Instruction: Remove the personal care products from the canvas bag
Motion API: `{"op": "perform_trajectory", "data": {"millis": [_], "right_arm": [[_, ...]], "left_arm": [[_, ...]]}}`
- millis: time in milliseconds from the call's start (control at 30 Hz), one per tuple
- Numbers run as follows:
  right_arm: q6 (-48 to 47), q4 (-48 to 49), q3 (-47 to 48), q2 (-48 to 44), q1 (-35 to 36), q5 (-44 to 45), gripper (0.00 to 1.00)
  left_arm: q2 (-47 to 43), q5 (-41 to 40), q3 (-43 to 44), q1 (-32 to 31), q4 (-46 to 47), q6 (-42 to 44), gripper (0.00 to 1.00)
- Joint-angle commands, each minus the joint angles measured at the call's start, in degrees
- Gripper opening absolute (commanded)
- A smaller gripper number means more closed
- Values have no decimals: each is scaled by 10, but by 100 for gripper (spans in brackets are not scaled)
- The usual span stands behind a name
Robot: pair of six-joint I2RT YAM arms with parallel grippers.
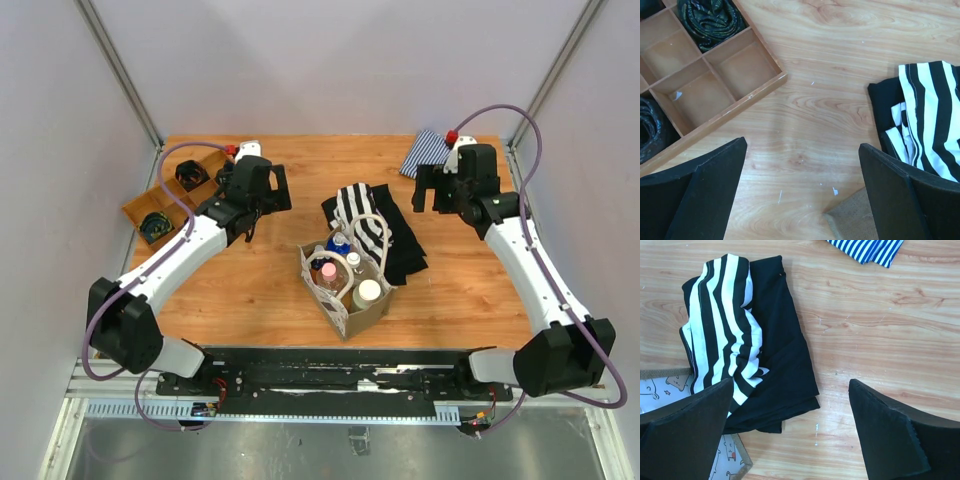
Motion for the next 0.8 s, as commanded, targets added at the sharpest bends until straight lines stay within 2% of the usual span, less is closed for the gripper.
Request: {"op": "perform_trajectory", "data": {"millis": [0, 67, 133, 200, 433, 567, 767], "right_arm": [[-2, -7, -1, -20, 7, 17, 99], [25, -55, 5, -40, 25, 77, 99], [19, 5, -46, -83, 30, 53, 99], [15, 7, -59, -97, 34, 9, 98], [18, -119, -5, -19, 65, 42, 98], [25, -104, -21, -22, 74, 29, 98], [30, -105, -23, -48, 91, 16, 99]], "left_arm": [[-27, -14, 11, 1, 12, -8, 100], [-37, 6, 3, 1, 19, -4, 99], [-36, 14, 0, 1, 15, -6, 96], [-31, 19, -2, 1, 2, -10, 93], [-30, 51, -25, 1, 2, -20, 91], [-21, -2, -35, 4, -15, -30, 94], [-17, 32, -53, 18, -15, -53, 89]]}}
